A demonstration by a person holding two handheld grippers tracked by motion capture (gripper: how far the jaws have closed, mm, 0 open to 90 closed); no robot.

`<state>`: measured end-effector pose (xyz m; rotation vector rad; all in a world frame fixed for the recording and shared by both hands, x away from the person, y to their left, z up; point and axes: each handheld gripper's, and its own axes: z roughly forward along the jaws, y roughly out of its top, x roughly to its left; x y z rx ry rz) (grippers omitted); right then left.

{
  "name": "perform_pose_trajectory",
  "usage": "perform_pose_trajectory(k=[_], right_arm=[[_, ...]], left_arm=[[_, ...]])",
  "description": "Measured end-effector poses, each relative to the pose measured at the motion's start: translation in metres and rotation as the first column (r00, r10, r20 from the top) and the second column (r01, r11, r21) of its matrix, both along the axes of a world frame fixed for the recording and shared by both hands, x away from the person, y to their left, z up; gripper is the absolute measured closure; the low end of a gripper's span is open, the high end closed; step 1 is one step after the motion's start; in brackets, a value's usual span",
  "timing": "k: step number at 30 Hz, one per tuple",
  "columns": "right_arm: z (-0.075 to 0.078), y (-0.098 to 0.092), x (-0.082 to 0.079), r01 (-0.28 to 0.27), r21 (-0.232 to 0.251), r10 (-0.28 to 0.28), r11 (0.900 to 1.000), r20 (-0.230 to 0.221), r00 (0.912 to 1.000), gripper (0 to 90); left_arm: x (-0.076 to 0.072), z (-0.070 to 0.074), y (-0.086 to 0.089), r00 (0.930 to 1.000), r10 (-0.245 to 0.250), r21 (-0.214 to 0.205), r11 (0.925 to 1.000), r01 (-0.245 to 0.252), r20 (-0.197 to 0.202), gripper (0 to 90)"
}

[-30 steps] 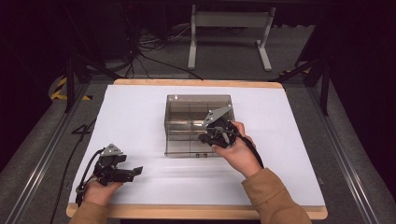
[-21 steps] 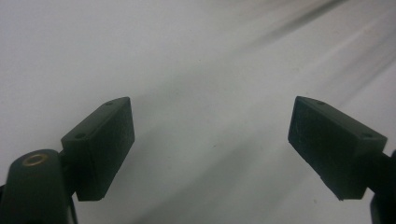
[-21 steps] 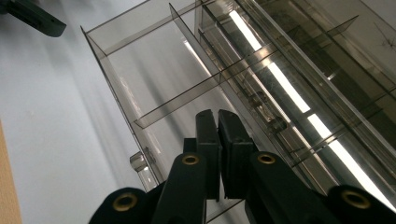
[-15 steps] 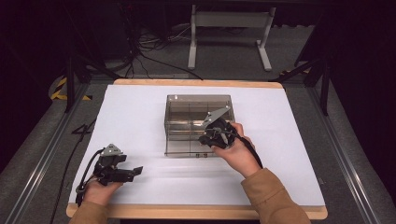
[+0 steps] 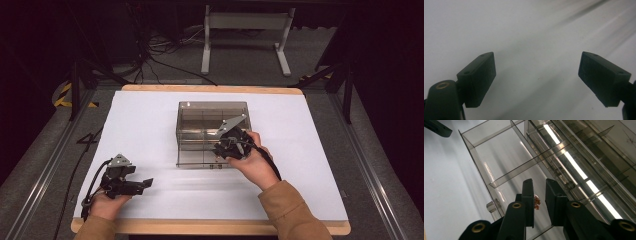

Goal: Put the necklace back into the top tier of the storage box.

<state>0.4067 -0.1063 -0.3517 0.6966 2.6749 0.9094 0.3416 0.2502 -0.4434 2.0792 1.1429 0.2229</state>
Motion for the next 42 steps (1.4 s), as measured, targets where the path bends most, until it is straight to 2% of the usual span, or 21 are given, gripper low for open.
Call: perform_pose_trajectory(k=[5,8,9,11,14,15,22,26,29,38,39,42], right_arm=[[0.000,-0.001,0.000,0.003,0.022,-0.003,0.9998,-0.010,0.9999,69.9],[0.000,-0.003,-0.001,0.006,0.053,-0.006,0.9986,-0.010,0.9999,65.9],[0.001,-0.004,0.000,-0.002,0.078,0.004,0.9970,-0.025,0.9997,64.5],[0.000,-0.006,0.001,-0.001,0.100,0.006,0.9950,-0.045,0.9990,64.8],[0.000,-0.008,0.001,0.006,0.101,-0.001,0.9949,-0.046,0.9989,65.5],[0.001,-0.009,0.001,0.006,0.114,0.000,0.9934,-0.051,0.9987,66.5],[0.004,-0.013,-0.003,0.001,0.111,0.002,0.9938,-0.030,0.9996,72.5],[0.008,-0.019,-0.010,-0.012,0.117,0.015,0.9931,-0.023,0.9996,85.0],[0.012,-0.026,-0.017,-0.035,0.131,0.037,0.9908,-0.011,0.9993,89.8],[0.019,-0.039,-0.036,-0.075,0.120,0.074,0.9899,0.015,0.9972,90.0],[0.019,-0.040,-0.038,-0.079,0.116,0.077,0.9901,0.015,0.9969,90.0],[0.019,-0.042,-0.041,-0.087,0.106,0.085,0.9906,0.018,0.9962,90.0]], left_arm=[[0.001,0.000,-0.001,1.0000,-0.004,0.000,1.0000,0.004,0.003,15.1],[0.001,0.000,-0.001,1.0000,-0.008,0.001,1.0000,0.008,0.003,15.1],[0.001,0.000,-0.001,1.0000,-0.008,0.006,0.9999,0.008,0.000,15.1],[0.002,0.000,-0.002,1.0000,-0.008,0.002,1.0000,0.008,-0.002,15.1],[0.002,0.000,-0.003,0.9999,-0.009,0.004,1.0000,0.009,0.004,15.1],[0.003,0.000,-0.003,0.9999,-0.012,0.001,0.9999,0.012,0.003,15.1],[0.005,0.000,-0.005,0.9999,-0.016,-0.001,0.9999,0.016,0.004,15.2],[0.007,0.001,-0.007,0.9997,-0.024,-0.001,0.9997,0.024,0.005,15.2],[0.009,0.001,-0.009,0.9997,-0.026,-0.004,0.9997,0.026,0.006,15.2],[0.015,0.003,-0.016,0.9990,-0.044,-0.003,0.9990,0.044,0.010,15.2],[0.015,0.003,-0.016,0.9985,-0.054,-0.002,0.9985,0.054,0.001,15.2],[0.016,0.003,-0.017,0.9987,-0.050,-0.003,0.9988,0.050,0.011,15.2]])
